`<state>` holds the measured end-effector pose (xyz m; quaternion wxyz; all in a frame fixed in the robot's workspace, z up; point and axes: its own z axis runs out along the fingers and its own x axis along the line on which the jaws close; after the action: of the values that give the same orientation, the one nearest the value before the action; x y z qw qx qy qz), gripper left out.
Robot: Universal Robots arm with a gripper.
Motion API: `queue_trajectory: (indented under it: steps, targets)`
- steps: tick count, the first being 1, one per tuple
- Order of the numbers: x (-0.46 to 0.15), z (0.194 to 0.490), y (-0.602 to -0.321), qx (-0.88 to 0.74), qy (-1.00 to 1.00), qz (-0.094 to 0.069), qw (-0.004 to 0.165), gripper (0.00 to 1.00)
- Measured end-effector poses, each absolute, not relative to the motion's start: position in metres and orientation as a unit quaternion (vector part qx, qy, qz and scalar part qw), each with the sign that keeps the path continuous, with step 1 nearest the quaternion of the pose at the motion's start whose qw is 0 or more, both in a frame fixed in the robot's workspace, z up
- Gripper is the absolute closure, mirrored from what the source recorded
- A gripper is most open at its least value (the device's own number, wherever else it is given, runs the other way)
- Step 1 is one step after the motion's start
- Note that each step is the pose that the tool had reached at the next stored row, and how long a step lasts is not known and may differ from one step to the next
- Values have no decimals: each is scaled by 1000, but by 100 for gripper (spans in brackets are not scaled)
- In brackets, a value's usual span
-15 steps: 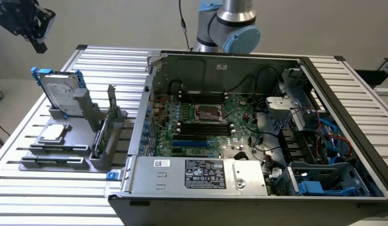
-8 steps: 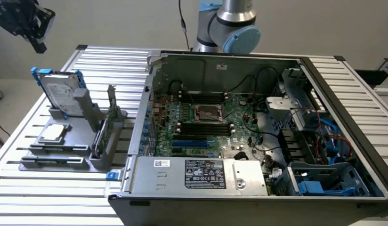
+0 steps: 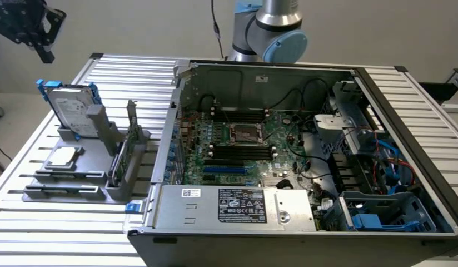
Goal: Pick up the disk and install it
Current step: 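Pick up the disk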
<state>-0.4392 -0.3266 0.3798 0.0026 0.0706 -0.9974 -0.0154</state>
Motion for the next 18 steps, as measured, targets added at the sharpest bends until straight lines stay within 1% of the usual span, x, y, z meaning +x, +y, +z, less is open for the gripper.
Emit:
queue_trajectory:
  steps: [18]
  targets:
    - [-439, 376, -327, 233, -972, -15, 5, 89]
